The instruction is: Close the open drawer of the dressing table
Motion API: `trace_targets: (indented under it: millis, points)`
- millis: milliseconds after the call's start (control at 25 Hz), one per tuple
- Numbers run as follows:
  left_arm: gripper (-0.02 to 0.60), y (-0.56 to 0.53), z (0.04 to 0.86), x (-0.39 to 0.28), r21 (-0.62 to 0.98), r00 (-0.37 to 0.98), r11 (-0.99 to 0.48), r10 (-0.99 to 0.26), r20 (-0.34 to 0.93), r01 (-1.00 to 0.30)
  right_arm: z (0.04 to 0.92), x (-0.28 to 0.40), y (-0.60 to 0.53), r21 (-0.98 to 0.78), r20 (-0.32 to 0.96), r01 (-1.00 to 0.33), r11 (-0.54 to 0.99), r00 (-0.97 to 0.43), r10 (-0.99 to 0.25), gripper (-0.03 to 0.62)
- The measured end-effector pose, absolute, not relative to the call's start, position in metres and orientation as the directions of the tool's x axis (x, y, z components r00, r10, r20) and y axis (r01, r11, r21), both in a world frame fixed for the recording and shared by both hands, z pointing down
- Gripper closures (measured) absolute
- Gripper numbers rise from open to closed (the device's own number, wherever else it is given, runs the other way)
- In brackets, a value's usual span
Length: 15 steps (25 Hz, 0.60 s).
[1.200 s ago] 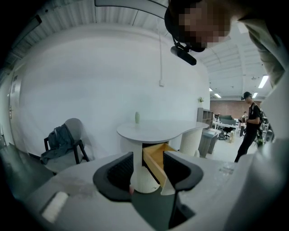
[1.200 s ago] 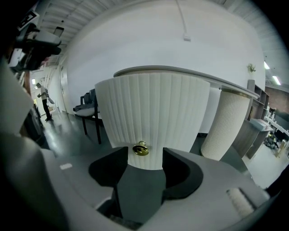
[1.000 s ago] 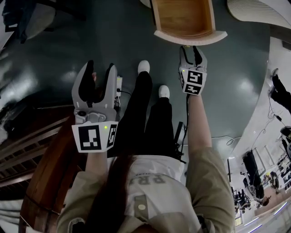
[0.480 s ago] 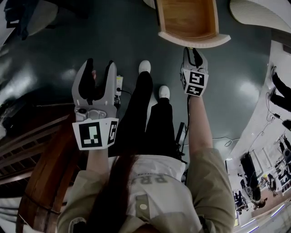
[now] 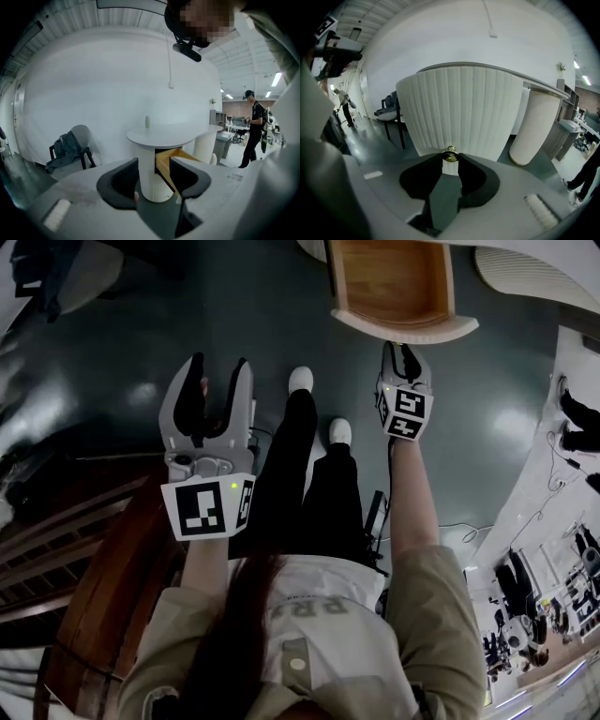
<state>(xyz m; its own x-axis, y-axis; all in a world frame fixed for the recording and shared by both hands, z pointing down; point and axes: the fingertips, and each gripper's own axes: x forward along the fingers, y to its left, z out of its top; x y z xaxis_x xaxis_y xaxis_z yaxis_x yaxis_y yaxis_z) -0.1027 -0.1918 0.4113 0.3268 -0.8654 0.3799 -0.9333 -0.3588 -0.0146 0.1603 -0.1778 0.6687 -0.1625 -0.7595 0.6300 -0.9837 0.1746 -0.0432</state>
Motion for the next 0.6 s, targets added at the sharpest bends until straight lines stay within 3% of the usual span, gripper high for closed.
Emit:
trace_targets:
  millis: [600]
  points:
    - [0.363, -0.21, 0.451, -0.098, -0.043, 0.297, -0.339, -0.871, 0.392, -0.94, 0.665, 0.16, -0.201, -0.061, 0.599, -0.982, 0.181, -0.181, -0.78, 0.487]
